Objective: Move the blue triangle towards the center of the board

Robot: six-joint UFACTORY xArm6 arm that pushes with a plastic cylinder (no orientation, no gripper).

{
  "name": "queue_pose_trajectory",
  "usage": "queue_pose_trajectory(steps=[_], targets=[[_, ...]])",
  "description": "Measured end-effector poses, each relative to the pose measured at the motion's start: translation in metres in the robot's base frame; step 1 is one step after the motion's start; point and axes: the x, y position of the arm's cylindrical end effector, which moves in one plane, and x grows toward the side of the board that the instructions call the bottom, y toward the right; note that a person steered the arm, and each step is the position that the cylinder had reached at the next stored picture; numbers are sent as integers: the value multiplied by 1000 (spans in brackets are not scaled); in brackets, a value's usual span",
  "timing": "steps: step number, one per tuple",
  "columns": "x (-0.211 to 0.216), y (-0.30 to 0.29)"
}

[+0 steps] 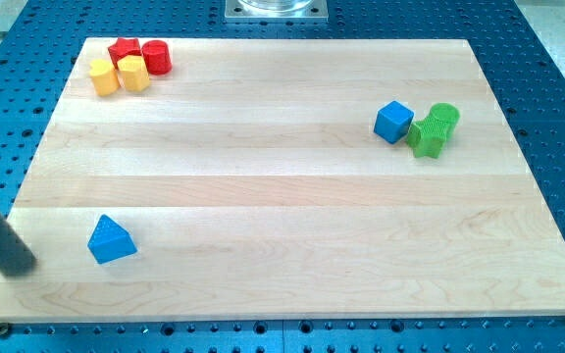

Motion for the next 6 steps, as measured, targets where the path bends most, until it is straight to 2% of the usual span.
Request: queue_pose_trajectory(steps=[1, 3, 4, 5, 6], targets=[[12, 68], [-68, 58], [-85, 130], [-121, 169], [-124, 199]])
